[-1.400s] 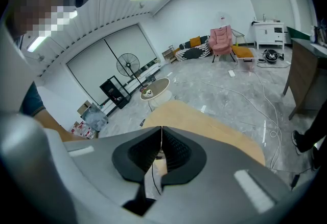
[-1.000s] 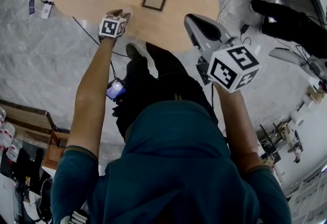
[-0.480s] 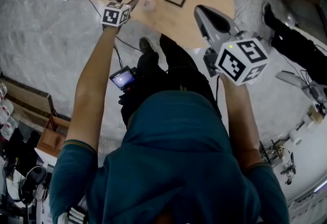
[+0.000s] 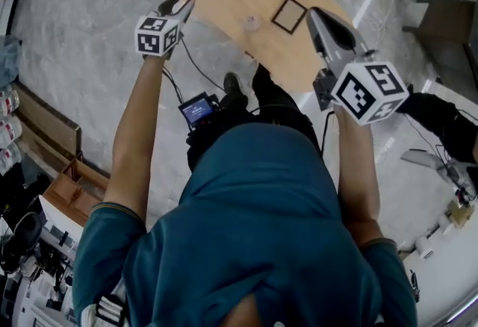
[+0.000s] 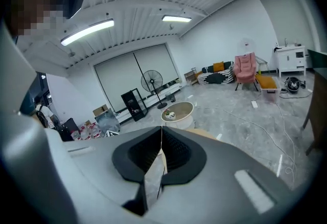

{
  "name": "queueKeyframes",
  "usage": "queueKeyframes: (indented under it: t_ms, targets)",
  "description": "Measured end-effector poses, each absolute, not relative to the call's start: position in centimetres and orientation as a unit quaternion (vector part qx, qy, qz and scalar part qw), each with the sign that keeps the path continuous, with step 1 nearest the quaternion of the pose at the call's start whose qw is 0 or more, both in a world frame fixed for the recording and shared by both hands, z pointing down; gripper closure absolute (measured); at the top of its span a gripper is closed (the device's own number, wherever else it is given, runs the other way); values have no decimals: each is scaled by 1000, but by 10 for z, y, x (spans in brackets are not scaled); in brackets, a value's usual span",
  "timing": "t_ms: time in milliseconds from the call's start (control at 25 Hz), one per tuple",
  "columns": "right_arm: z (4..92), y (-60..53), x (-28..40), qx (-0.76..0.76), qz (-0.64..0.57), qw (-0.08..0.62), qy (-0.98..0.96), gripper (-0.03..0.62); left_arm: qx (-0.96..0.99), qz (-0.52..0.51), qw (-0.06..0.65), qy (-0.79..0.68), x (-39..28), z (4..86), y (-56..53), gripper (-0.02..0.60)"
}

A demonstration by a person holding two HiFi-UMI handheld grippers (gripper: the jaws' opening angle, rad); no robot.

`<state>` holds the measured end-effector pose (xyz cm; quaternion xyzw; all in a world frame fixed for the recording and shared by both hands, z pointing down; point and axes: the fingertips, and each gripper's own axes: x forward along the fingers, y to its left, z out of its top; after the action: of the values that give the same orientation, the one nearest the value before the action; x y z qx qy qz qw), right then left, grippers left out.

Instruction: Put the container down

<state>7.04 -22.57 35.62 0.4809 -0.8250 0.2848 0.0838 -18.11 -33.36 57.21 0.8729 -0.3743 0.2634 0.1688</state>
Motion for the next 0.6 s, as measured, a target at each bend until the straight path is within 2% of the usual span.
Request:
queueKeyframes:
  t_ms: [400, 600]
  targets:
    - [262, -196, 60, 472, 215, 63, -852, 583, 880, 145, 79, -446, -250, 375, -276, 492]
    - [229, -186, 50, 469, 178, 52, -864, 585, 888, 114, 23, -444, -265, 292, -237, 503]
